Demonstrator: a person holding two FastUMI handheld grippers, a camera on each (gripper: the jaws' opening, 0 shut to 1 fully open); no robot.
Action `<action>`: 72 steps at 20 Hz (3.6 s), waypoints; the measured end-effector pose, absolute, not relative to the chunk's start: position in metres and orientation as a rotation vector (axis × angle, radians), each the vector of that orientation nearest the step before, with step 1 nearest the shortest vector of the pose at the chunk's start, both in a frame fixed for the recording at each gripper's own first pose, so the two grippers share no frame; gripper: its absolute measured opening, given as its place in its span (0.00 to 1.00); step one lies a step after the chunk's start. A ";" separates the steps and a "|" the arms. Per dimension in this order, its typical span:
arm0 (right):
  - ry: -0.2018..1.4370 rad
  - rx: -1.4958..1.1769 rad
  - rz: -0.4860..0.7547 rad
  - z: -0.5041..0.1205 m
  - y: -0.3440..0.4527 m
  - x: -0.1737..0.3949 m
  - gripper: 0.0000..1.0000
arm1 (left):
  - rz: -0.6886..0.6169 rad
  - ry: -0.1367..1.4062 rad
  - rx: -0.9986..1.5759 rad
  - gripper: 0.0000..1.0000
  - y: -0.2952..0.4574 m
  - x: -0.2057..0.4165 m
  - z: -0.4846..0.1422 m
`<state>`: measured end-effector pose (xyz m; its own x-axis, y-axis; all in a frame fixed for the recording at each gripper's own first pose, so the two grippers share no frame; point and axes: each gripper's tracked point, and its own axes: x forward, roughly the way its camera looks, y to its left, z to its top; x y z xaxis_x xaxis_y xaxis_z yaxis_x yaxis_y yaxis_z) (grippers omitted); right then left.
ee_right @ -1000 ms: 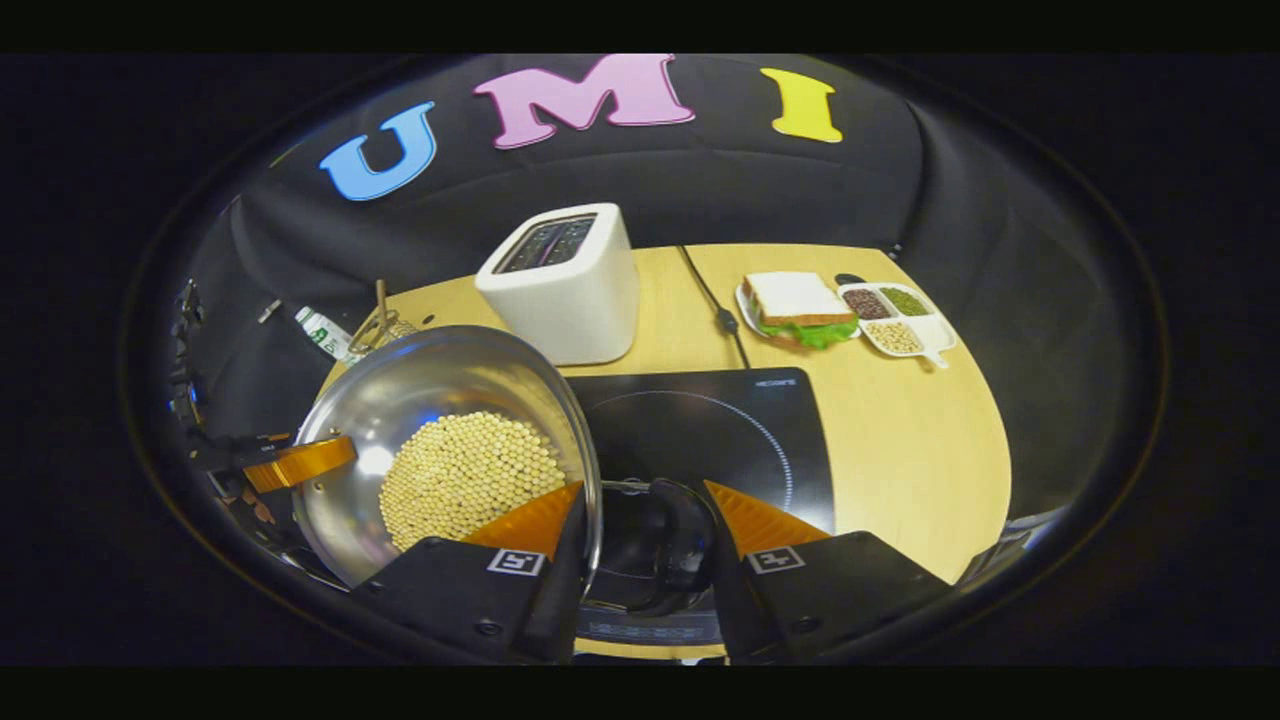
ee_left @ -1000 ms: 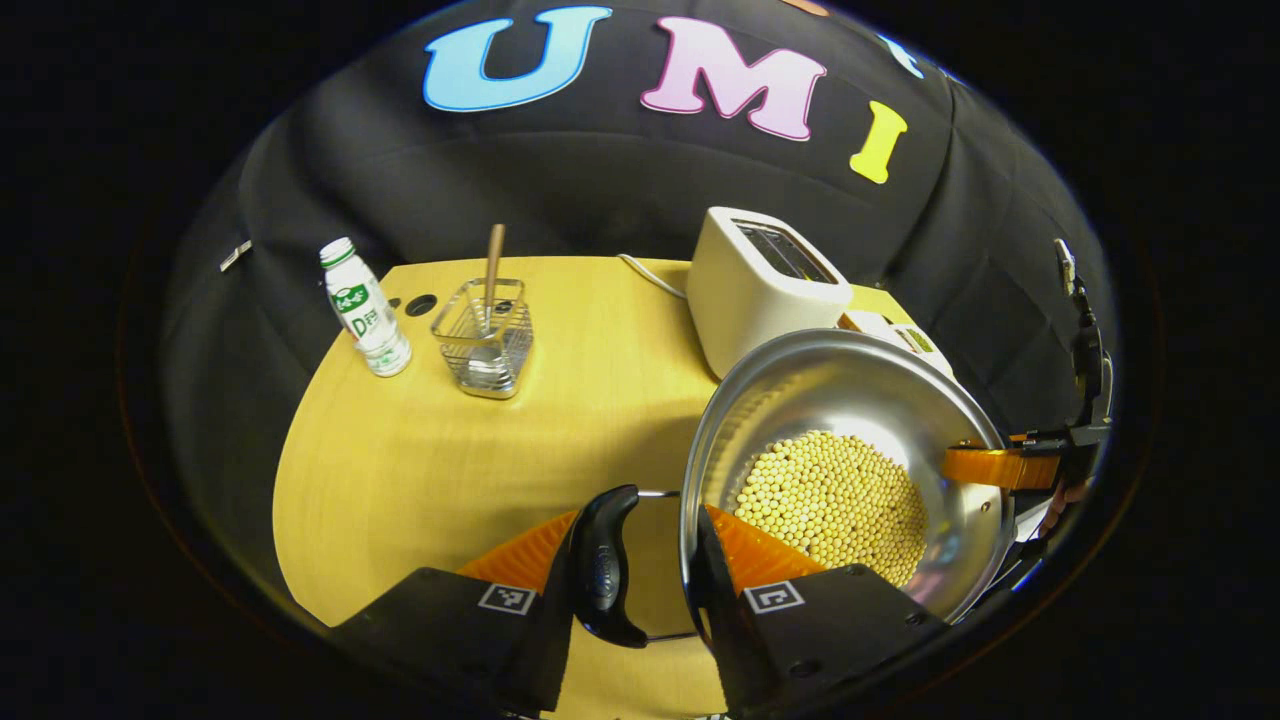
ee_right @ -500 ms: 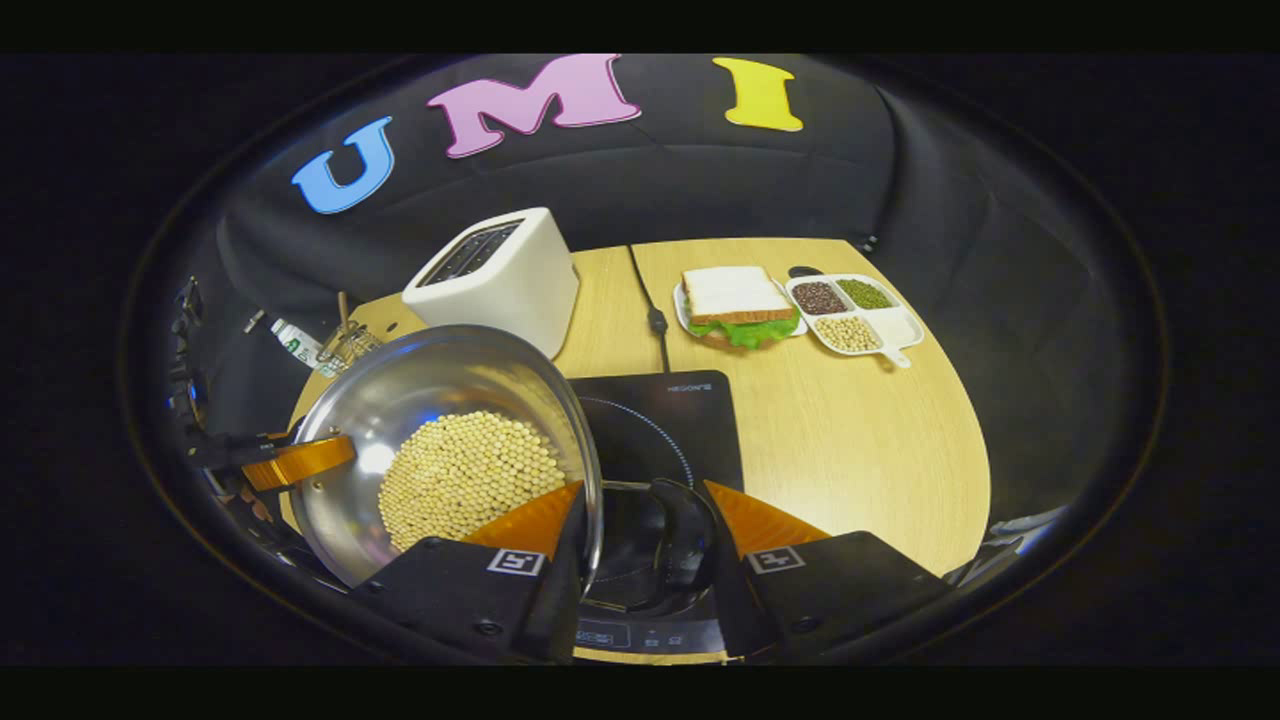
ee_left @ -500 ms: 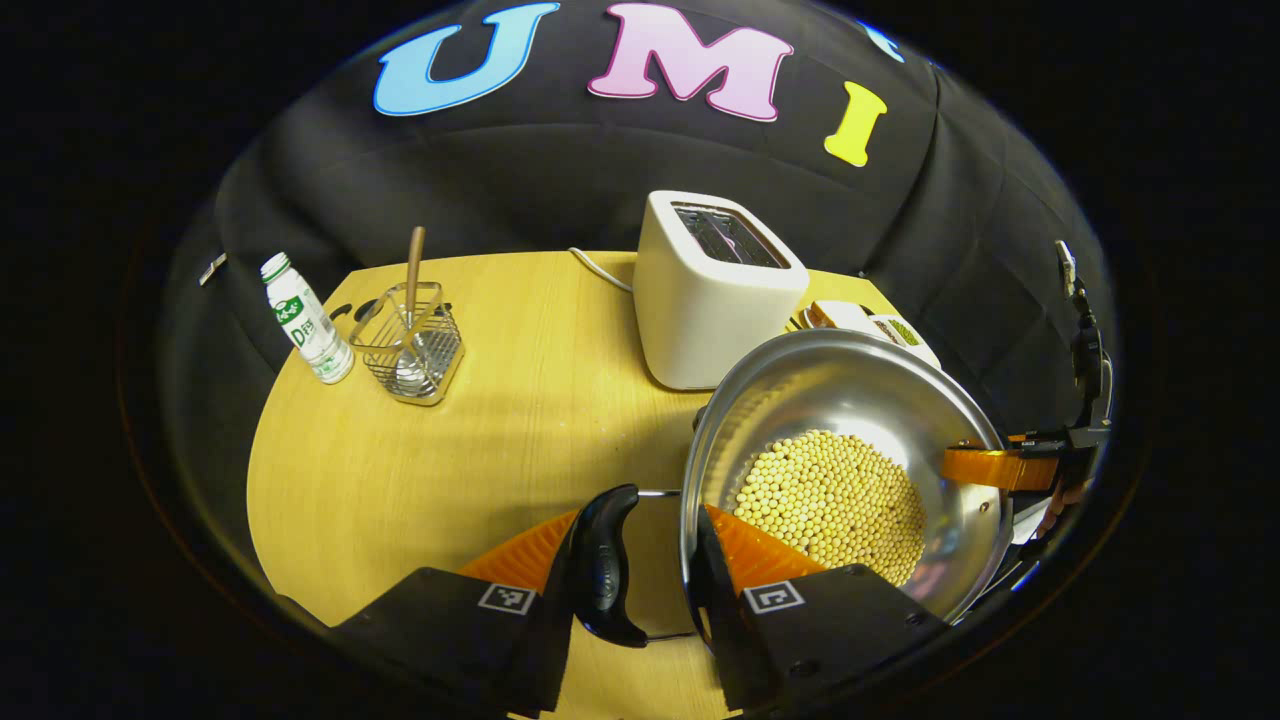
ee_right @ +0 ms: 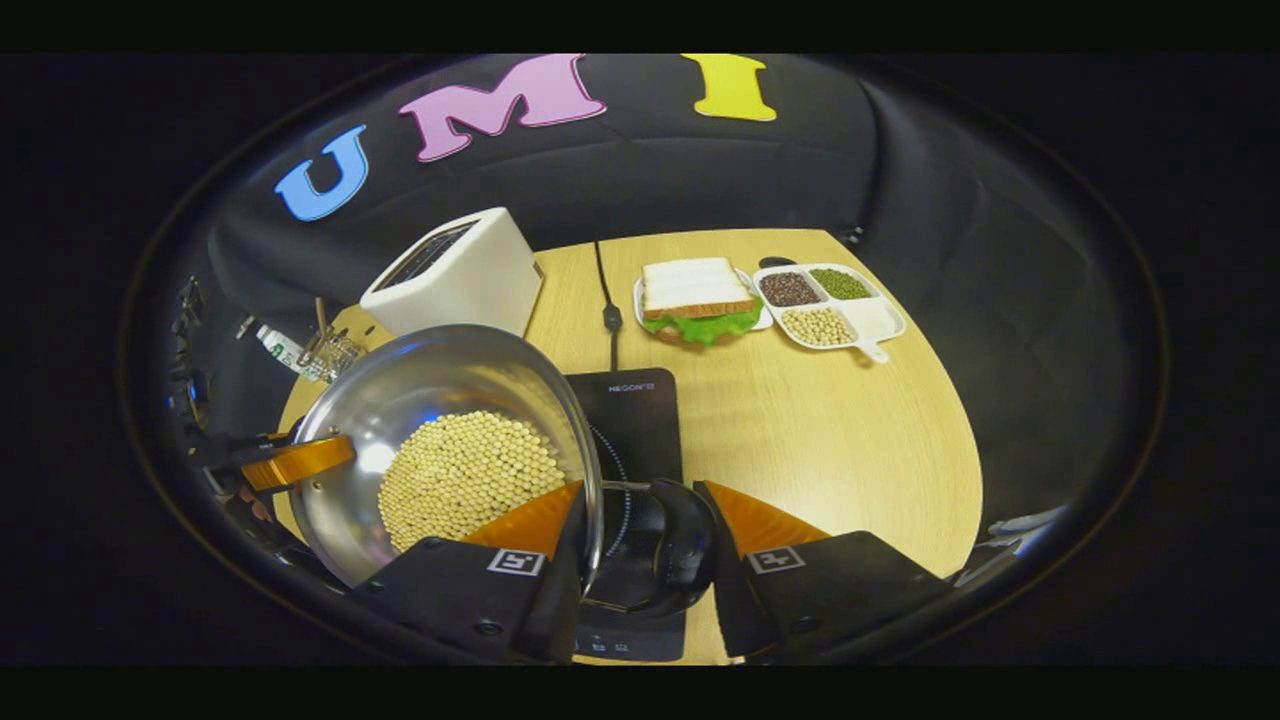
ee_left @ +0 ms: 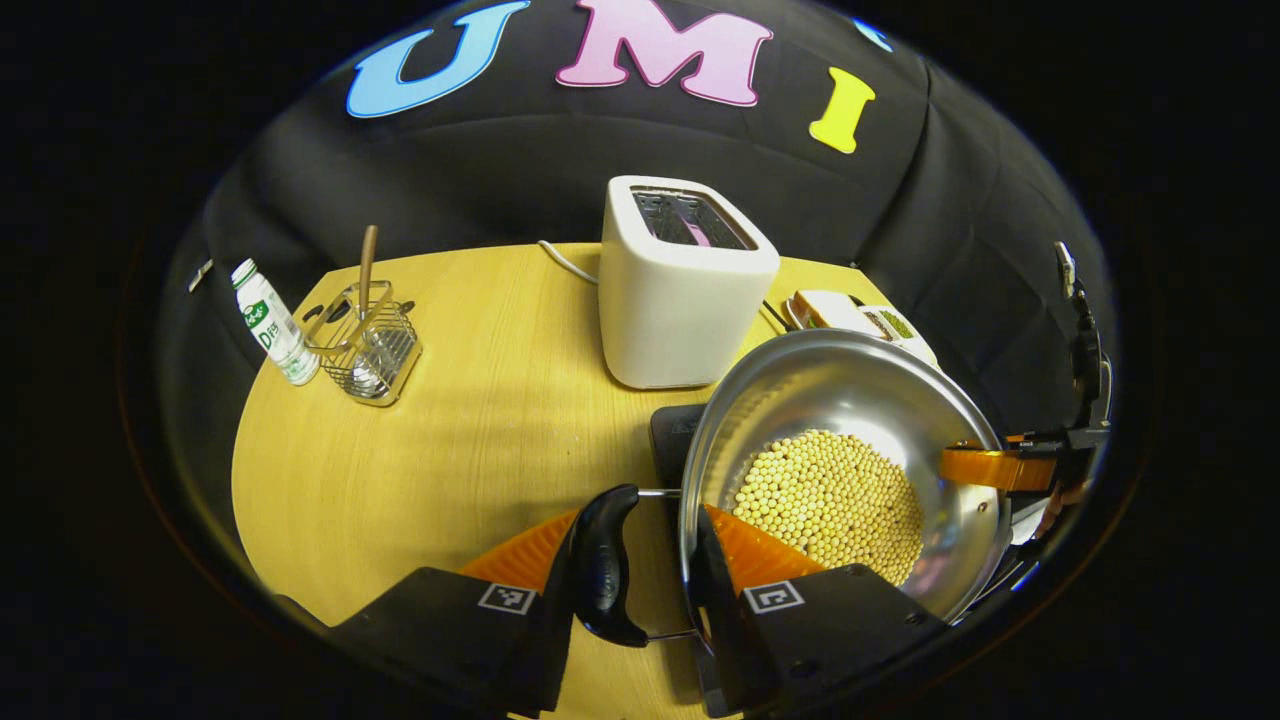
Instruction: First push the handle of the pot to place it horizontally, then grasp the pot with both hands and set it on the induction cooktop.
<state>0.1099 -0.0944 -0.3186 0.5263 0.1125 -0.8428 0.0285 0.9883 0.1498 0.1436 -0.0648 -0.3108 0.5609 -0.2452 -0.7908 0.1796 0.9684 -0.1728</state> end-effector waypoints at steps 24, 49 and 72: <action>0.998 0.176 0.043 -0.334 -0.103 0.109 0.58 | -0.250 0.915 -0.093 0.61 -0.082 0.145 -0.323; 0.677 0.146 -0.077 -0.214 -0.116 0.101 0.99 | -0.205 0.652 -0.084 0.96 -0.073 0.118 -0.220; 0.182 0.049 -0.041 -0.026 -0.058 0.017 0.99 | -0.158 0.190 -0.052 0.95 -0.020 0.033 -0.041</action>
